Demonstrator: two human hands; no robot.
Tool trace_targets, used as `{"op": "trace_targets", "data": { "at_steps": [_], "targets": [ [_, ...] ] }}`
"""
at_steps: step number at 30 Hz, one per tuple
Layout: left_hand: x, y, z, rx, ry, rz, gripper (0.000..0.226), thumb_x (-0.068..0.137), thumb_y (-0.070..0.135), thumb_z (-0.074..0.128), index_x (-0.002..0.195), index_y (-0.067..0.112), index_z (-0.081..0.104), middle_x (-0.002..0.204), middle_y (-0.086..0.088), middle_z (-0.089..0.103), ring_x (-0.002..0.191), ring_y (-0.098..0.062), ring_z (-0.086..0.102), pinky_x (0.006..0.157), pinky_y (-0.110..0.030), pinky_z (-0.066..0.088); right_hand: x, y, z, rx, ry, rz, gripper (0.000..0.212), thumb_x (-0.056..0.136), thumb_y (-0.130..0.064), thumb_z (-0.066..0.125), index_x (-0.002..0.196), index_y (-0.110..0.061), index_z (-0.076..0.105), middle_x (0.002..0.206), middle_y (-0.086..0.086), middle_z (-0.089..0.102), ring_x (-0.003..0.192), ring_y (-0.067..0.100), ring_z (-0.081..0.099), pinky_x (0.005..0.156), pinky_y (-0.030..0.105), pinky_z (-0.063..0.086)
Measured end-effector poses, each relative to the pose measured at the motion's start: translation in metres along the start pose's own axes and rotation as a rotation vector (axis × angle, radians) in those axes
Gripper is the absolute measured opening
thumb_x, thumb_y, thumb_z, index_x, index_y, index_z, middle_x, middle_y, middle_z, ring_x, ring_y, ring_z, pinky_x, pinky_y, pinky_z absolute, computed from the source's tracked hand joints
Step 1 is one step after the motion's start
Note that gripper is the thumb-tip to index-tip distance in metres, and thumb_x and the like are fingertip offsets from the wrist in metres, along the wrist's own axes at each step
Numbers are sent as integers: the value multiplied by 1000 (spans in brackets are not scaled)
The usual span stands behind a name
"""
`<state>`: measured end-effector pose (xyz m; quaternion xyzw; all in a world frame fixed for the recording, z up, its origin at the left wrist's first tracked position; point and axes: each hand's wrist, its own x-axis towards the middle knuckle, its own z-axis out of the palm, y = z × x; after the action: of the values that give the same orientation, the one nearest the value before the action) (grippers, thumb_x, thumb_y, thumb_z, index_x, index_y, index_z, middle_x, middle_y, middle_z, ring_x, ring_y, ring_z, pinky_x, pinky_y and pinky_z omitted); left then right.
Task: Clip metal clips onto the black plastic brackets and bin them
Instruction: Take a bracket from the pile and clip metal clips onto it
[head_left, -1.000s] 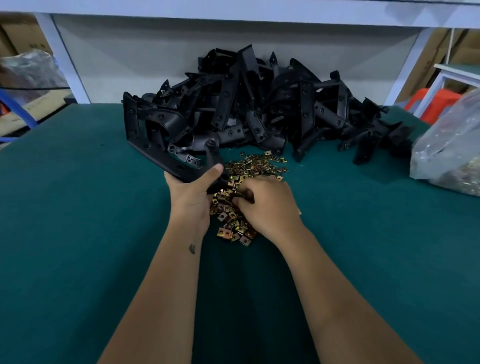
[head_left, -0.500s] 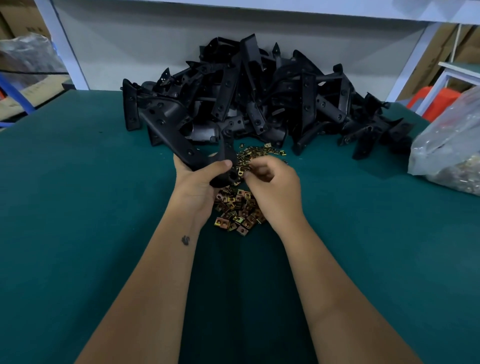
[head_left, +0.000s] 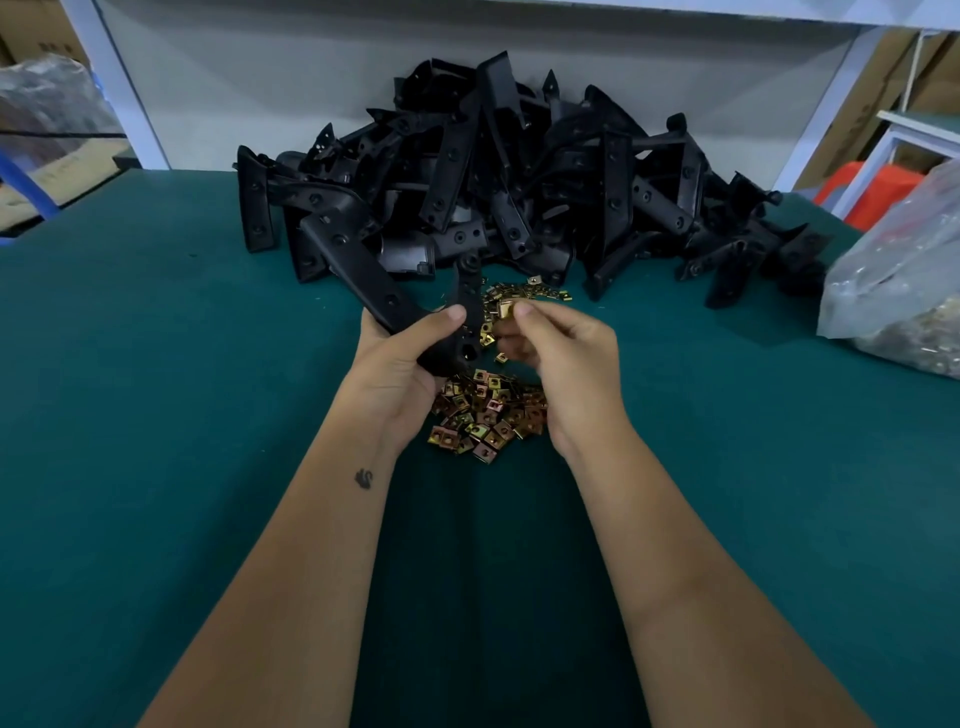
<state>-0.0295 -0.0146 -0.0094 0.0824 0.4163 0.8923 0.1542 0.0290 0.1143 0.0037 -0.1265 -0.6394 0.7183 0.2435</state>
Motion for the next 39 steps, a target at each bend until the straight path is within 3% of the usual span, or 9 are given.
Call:
{"op": "trace_targets", "data": {
  "at_steps": [12, 14, 17, 20, 22, 27, 33, 36, 39],
  "targets": [
    [-3, 0, 7, 40, 118, 3, 64, 72, -2, 76, 124, 19, 46, 100, -4, 70, 93, -20, 71, 71, -31, 58, 3, 0, -5, 155, -17, 75, 15, 88, 2, 65, 88, -11, 74, 83, 8, 75, 75, 17, 69, 81, 31, 57],
    [-1, -1, 6, 188, 213, 66, 75, 77, 1, 79, 136, 24, 38, 109, -3, 65, 102, -21, 68, 86, -38, 56, 4, 0, -4, 142, -16, 75, 15, 87, 3, 66, 87, -10, 73, 83, 7, 74, 76, 17, 69, 81, 31, 57],
    [-3, -2, 3, 486, 286, 160, 96, 79, 21, 81, 143, 52, 17, 137, -4, 50, 122, -21, 58, 103, -43, 48, 4, 1, -4, 129, -13, 70, 15, 86, 4, 66, 85, -10, 72, 78, 3, 73, 76, 16, 68, 82, 29, 57],
    [-6, -4, 3, 744, 283, 341, 87, 88, 14, 68, 144, 57, 18, 129, 14, 39, 112, 17, 47, 88, -8, 43, 4, 1, -3, 138, -7, 59, 16, 86, 6, 64, 87, -8, 71, 82, 7, 73, 75, 14, 67, 80, 28, 56],
    [-6, -6, 4, 848, 238, 382, 77, 93, 5, 58, 145, 52, 27, 125, 15, 40, 100, 26, 45, 77, -1, 40, 3, 1, -2, 138, -14, 36, 19, 88, 6, 62, 91, -11, 72, 82, 7, 74, 76, 14, 69, 77, 25, 55],
    [-7, -10, 6, 993, 175, 309, 52, 100, 3, 44, 143, 32, 42, 132, 12, 52, 118, -5, 52, 94, -21, 43, 2, 3, -2, 73, -42, 8, 22, 89, 1, 64, 93, -17, 75, 84, 5, 76, 77, 13, 70, 74, 21, 55],
    [-11, -12, 9, 1426, 281, 408, 32, 97, 13, 53, 123, 22, 68, 141, -6, 45, 137, -29, 27, 112, -37, 26, 3, 6, -1, 22, -61, -12, 21, 89, 2, 65, 99, -14, 74, 88, 5, 76, 74, 10, 70, 72, 18, 54],
    [-14, -9, 13, 1218, 248, 495, 23, 97, 17, 56, 108, 27, 73, 118, 16, 58, 131, -17, 36, 110, -33, 29, 2, 5, 0, 2, -75, -34, 21, 87, 3, 67, 98, -13, 74, 89, 4, 76, 78, 10, 71, 74, 19, 55],
    [-16, -5, 19, 871, 116, 382, 23, 97, 16, 58, 94, 34, 72, 94, 18, 70, 106, -5, 62, 94, -25, 48, 1, 3, 0, -13, -92, -62, 23, 86, 4, 68, 92, -18, 74, 85, -2, 76, 82, 8, 71, 73, 17, 53]
  ]
}}
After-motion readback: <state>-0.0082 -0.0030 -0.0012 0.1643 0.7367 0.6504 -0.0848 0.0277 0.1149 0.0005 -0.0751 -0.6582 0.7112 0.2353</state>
